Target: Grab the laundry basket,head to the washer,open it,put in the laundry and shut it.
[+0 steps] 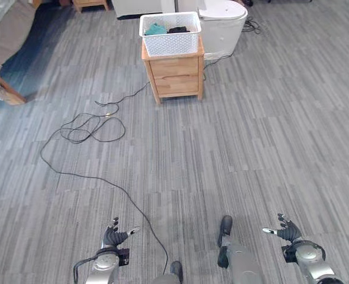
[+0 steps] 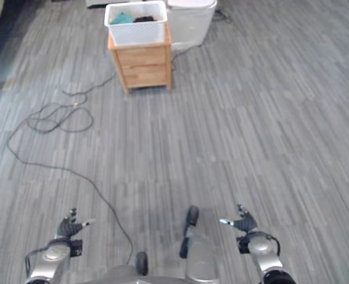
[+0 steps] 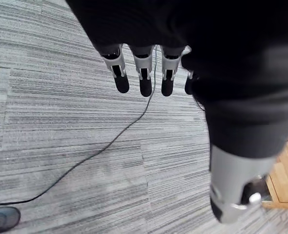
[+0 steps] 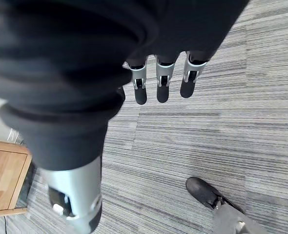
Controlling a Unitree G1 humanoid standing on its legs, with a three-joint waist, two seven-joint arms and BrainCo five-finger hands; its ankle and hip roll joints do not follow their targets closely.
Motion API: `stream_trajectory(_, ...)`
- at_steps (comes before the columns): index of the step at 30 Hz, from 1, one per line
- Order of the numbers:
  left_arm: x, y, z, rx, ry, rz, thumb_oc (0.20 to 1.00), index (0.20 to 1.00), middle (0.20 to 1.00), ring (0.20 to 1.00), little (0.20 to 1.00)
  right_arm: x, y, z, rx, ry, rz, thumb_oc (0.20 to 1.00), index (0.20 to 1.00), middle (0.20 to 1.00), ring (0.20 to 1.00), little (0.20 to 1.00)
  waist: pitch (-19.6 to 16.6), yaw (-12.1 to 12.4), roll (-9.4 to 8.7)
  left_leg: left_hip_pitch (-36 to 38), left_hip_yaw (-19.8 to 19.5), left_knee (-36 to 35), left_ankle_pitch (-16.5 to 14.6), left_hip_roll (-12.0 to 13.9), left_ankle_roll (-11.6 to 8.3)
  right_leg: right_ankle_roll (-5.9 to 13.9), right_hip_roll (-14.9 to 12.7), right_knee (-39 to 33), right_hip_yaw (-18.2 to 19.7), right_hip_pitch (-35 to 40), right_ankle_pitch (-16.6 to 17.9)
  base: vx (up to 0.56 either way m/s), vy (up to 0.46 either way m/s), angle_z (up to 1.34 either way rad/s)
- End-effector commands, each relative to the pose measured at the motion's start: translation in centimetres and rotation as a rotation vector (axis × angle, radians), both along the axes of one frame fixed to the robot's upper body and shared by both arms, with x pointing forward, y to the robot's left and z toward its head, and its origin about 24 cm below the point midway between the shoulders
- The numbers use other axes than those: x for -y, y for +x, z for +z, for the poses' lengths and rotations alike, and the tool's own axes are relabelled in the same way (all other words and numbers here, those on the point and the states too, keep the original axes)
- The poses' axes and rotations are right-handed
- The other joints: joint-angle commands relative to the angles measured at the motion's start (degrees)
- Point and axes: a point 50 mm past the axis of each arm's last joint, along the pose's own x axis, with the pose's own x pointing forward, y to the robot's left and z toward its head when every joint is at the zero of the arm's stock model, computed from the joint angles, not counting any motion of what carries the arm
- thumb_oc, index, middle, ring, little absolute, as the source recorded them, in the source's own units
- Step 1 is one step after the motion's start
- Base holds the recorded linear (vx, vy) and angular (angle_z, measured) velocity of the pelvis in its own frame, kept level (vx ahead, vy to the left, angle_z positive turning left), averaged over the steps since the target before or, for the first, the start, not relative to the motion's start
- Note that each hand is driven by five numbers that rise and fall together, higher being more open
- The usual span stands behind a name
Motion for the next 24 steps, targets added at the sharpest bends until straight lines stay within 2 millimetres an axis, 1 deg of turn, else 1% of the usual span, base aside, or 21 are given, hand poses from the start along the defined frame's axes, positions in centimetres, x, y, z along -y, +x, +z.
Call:
stream_trajectory(1,-1.0,0.4,0.8,0.039,0.036,-0.018,1.000,1.000,1.000,1.000,1.000,0.6,1.0,1.0,0.073,-0.008,-0.019,1.000,1.000,1.000,1.000,1.000,-2.62,-0.27,-2.19,-4.22,2.37,15.12,-0.60,-3.12,-2.73,0.71,-1.28,1.98,0.27,3.08,-6.70,0.18,-0.139,0.22)
stream_trajectory(2,-0.8,0.8,0.8,0.043,0.029,-0.018,1.000,1.000,1.000,1.000,1.000,0.7,1.1,1.0,0.073,-0.010,-0.029,1.000,1.000,1.000,1.000,1.000,-2.49,-0.50,-2.61,-6.44,4.00,16.11,0.48,-2.36,-2.52,0.34,-1.76,1.59,-0.21,3.99,-7.72,0.16,-0.114,0.06)
stream_trajectory(3,-0.5,1.1,0.8,0.041,0.025,-0.029,1.000,1.000,1.000,1.000,1.000,1.0,1.1,1.0,0.067,-0.015,-0.040,1.000,1.000,1.000,1.000,1.000,-1.88,-0.25,-2.73,-8.98,5.60,17.43,-0.36,-1.53,-2.00,0.01,-1.77,1.26,-0.42,5.26,-8.60,0.14,-0.067,-0.05)
stream_trajectory(4,-0.3,1.2,0.7,0.039,0.023,-0.033,1.000,1.000,1.000,1.000,1.000,1.1,1.1,1.0,0.066,-0.016,-0.043,1.000,1.000,1.000,1.000,1.000,-1.80,-0.11,-2.94,-10.39,6.65,16.96,-1.10,-1.28,-1.47,0.02,-1.89,1.03,-0.53,5.88,-8.92,0.10,-0.037,-0.07)
stream_trajectory(5,-0.3,1.2,0.7,0.039,0.023,-0.033,1.000,1.000,1.000,1.000,1.000,1.1,1.1,1.0,0.067,-0.016,-0.043,1.000,1.000,1.000,1.000,1.000,-1.79,-0.08,-2.93,-10.41,6.67,17.00,-1.13,-1.27,-1.47,0.02,-1.88,1.04,-0.51,5.87,-8.92,0.11,-0.024,-0.05)
stream_trajectory(6,-0.2,1.3,0.6,0.030,0.031,-0.044,1.000,1.000,1.000,1.000,1.000,1.3,1.1,1.1,0.068,-0.024,-0.047,1.000,1.000,1.000,1.000,1.000,-1.66,0.04,-3.52,-13.20,7.98,15.83,-2.51,-1.29,-0.61,0.27,-2.29,0.69,-0.76,6.74,-9.51,0.13,-0.030,-0.06)
stream_trajectory(7,-0.1,1.4,0.6,0.026,0.038,-0.055,1.000,1.000,1.000,1.000,1.000,1.3,1.0,1.1,0.064,-0.027,-0.048,1.000,1.000,1.000,1.000,1.000,-1.45,0.35,-3.75,-15.62,8.83,14.65,-1.73,-0.99,-0.25,0.30,-2.22,0.59,-0.71,7.55,-9.80,0.28,-0.032,0.05)
stream_trajectory(8,-0.2,1.5,0.7,0.026,0.045,-0.059,1.000,1.000,1.000,1.000,1.000,1.3,0.8,0.9,0.052,-0.033,-0.050,1.000,1.000,1.000,1.000,1.000,-1.38,1.09,-3.49,-18.74,9.84,9.89,3.28,0.15,-1.00,0.33,-1.23,0.23,-0.43,9.36,-10.89,0.21,-0.016,-0.04)
stream_trajectory(9,-0.2,1.5,0.7,0.026,0.045,-0.059,1.000,1.000,1.000,1.000,1.000,1.3,0.8,0.9,0.052,-0.033,-0.050,1.000,1.000,1.000,1.000,1.000,-1.37,1.09,-3.53,-18.63,9.85,9.71,3.39,0.10,-1.02,0.33,-1.26,0.22,-0.43,9.39,-10.90,0.35,0.023,-0.06)
stream_trajectory(10,-0.4,1.4,0.7,0.022,0.049,-0.052,1.000,1.000,1.000,1.000,1.000,1.3,0.9,0.8,0.050,-0.037,-0.055,1.000,1.000,1.000,1.000,1.000,-1.11,2.24,-3.22,-21.55,10.86,3.68,8.93,1.57,-2.21,0.13,-0.06,0.13,-0.06,11.89,-12.43,0.36,0.032,-0.16)
stream_trajectory(11,-0.5,1.4,0.7,0.018,0.051,-0.050,1.000,1.000,1.000,1.000,1.000,1.2,0.8,0.7,0.044,-0.039,-0.056,1.000,1.000,1.000,1.000,1.000,-1.18,2.51,-3.47,-21.61,11.13,0.96,8.88,1.98,-2.90,0.51,-0.08,0.29,0.38,13.41,-13.87,0.45,0.072,-0.10)
stream_trajectory(14,-0.7,1.2,0.6,0.008,0.052,-0.035,1.000,1.000,1.000,1.000,1.000,0.9,0.6,0.4,0.035,-0.038,-0.053,1.000,1.000,1.000,1.000,1.000,-1.57,3.33,-3.25,-23.19,13.28,-5.01,11.76,3.71,-3.29,0.79,0.48,1.10,0.88,16.44,-15.94,0.32,0.102,-0.18)
stream_trajectory(15,-0.7,1.1,0.6,0.007,0.052,-0.035,1.000,1.000,1.000,1.000,1.000,0.9,0.6,0.4,0.034,-0.038,-0.052,1.000,1.000,1.000,1.000,1.000,-1.50,3.35,-3.38,-22.76,13.35,-5.36,11.74,3.51,-3.34,0.84,0.33,1.19,0.96,16.64,-16.18,0.25,0.111,-0.04)
stream_trajectory(16,-0.9,0.9,0.4,-0.004,0.052,-0.023,1.000,1.000,1.000,1.000,1.000,0.9,0.5,0.3,0.029,-0.040,-0.051,1.000,1.000,1.000,1.000,1.000,-1.86,3.41,-3.41,-23.16,14.80,-5.42,12.46,4.31,-3.50,1.06,0.30,1.30,1.29,17.93,-16.81,0.30,0.124,-0.06)
stream_trajectory(18,-1.3,0.2,0.2,-0.019,0.052,-0.002,1.000,1.000,1.000,1.000,1.000,0.5,0.2,-0.1,0.010,-0.034,-0.033,1.000,1.000,1.000,1.000,1.000,-3.77,4.30,-3.22,-22.31,15.79,-2.38,13.93,5.41,-3.38,1.83,-0.09,2.08,2.54,21.12,-18.47,0.59,0.287,-0.24)
stream_trajectory(19,-1.5,-0.1,0.1,-0.026,0.055,0.002,1.000,1.000,1.000,1.000,1.000,0.3,0.2,-0.1,0.008,-0.032,-0.029,1.000,1.000,1.000,1.000,1.000,-4.37,4.53,-3.56,-23.14,15.39,0.09,13.74,5.40,-3.32,2.08,-0.77,2.53,2.80,21.86,-18.91,0.45,0.235,-0.28)
stream_trajectory(20,-1.5,-0.1,0.1,-0.026,0.055,0.002,1.000,1.000,1.000,1.000,1.000,0.3,0.2,-0.1,0.008,-0.032,-0.029,1.000,1.000,1.000,1.000,1.000,-4.43,4.53,-3.60,-23.28,15.38,0.31,13.60,5.43,-3.33,2.08,-0.79,2.57,2.81,21.81,-18.95,0.28,0.154,-0.26)
stream_trajectory(21,-1.7,-0.2,0.1,-0.035,0.060,0.011,1.000,1.000,1.000,1.000,1.000,-0.1,0.2,-0.3,0.004,-0.022,-0.030,1.000,1.000,1.000,1.000,1.000,-4.58,4.84,-4.14,-23.80,15.17,3.65,13.09,5.61,-3.28,2.35,-1.84,3.33,3.04,22.20,-19.07,0.39,0.251,-0.31)
stream_trajectory(22,-2.0,-0.4,0.0,-0.045,0.064,0.015,1.000,1.000,1.000,1.000,1.000,-0.6,0.3,-0.5,0.003,-0.001,-0.029,1.000,1.000,1.000,1.000,1.000,-5.17,5.71,-5.21,-24.11,14.81,7.04,10.86,5.14,-2.32,3.25,-3.88,5.76,3.89,22.02,-18.50,0.39,0.254,-0.21)
stream_trajectory(23,-2.0,-0.4,0.0,-0.045,0.065,0.015,1.000,1.000,1.000,1.000,1.000,-0.6,0.3,-0.5,0.003,-0.001,-0.029,1.000,1.000,1.000,1.000,1.000,-5.21,5.76,-5.26,-24.17,14.86,7.17,10.73,5.13,-2.28,3.30,-3.96,5.83,3.94,21.96,-18.54,0.37,0.273,-0.14)
stream_trajectory(24,-2.2,-0.4,0.0,-0.051,0.069,0.011,1.000,1.000,1.000,1.000,1.000,-1.0,0.3,-0.6,0.001,0.013,-0.029,1.000,1.000,1.000,1.000,1.000,-5.29,5.95,-5.90,-23.67,14.67,7.88,9.33,4.26,-1.28,3.91,-5.05,8.72,4.49,21.05,-17.11,0.19,0.195,-0.14)
